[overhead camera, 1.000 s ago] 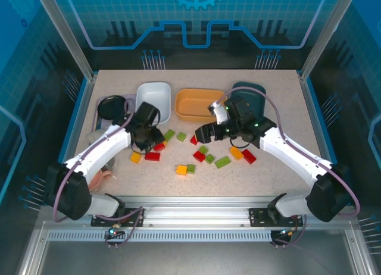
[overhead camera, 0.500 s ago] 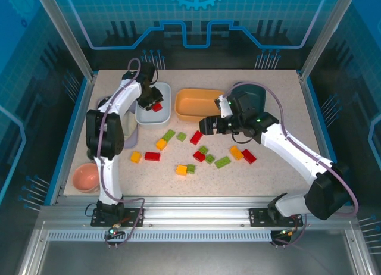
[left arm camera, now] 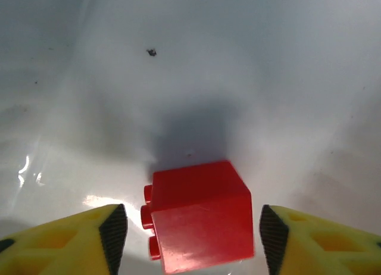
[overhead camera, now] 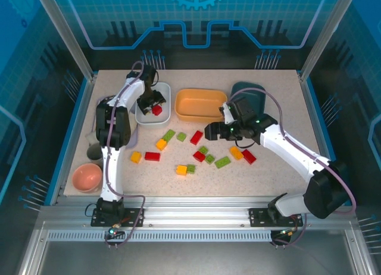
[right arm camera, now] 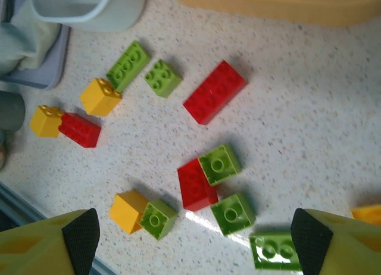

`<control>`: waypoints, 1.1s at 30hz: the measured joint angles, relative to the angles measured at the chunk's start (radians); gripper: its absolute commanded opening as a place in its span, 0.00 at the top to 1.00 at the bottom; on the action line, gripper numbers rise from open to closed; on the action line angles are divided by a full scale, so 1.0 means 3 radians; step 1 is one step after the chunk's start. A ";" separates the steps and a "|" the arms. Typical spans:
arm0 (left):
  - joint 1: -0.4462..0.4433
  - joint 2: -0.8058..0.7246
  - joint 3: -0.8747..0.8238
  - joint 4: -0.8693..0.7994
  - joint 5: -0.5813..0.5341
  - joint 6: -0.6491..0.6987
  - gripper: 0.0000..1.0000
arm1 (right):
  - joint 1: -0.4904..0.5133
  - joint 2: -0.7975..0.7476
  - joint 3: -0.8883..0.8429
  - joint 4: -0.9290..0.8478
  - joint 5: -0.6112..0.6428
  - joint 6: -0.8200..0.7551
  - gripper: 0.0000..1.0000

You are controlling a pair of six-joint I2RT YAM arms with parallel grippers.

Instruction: Sort the legos into containers by color

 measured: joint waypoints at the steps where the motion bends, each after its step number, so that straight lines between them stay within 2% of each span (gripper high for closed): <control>1: -0.0005 -0.0020 -0.0001 -0.0005 0.0001 -0.0001 0.16 | -0.0024 -0.0033 -0.0039 -0.0025 0.0001 0.0039 0.16; 4: -0.0066 -0.0312 -0.0220 0.0130 0.0018 -0.0005 0.11 | -0.0187 -0.0209 -0.0229 -0.0149 0.0018 0.0287 0.18; 6: -0.0173 -0.0730 -0.0584 0.0295 0.0083 0.0009 0.05 | -0.0345 -0.0361 -0.0417 -0.0211 0.0045 0.0544 0.21; 9: -0.0478 -0.1478 -0.1157 0.0608 0.0205 0.0022 0.05 | -0.0504 -0.0589 -0.0787 -0.0229 0.0083 0.1015 0.27; 14: -0.1156 -0.2626 -0.2276 0.1268 0.0523 0.0006 0.05 | -0.0437 -0.0679 -0.1222 -0.0230 0.0182 0.1848 0.35; 17: -0.1396 -0.3131 -0.3029 0.1589 0.0685 -0.0045 0.04 | -0.0296 -0.0543 -0.1249 -0.0200 0.0264 0.2230 0.36; 20: -0.1483 -0.3559 -0.3657 0.1722 0.0788 -0.0168 0.03 | -0.0139 -0.0287 -0.1180 -0.0179 0.0345 0.2462 0.34; 23: -0.1498 -0.3958 -0.4002 0.1715 0.0819 -0.0253 0.03 | 0.0013 0.0004 -0.1052 -0.0100 0.0390 0.2635 0.33; 29: -0.1499 -0.4532 -0.4223 0.1670 0.0823 -0.0309 0.03 | 0.0165 0.0497 -0.0853 0.0094 0.0429 0.2909 0.34; 33: -0.1500 -0.4609 -0.4236 0.1611 0.0820 -0.0345 0.03 | 0.0186 0.0708 -0.0657 0.0104 0.0453 0.3048 0.40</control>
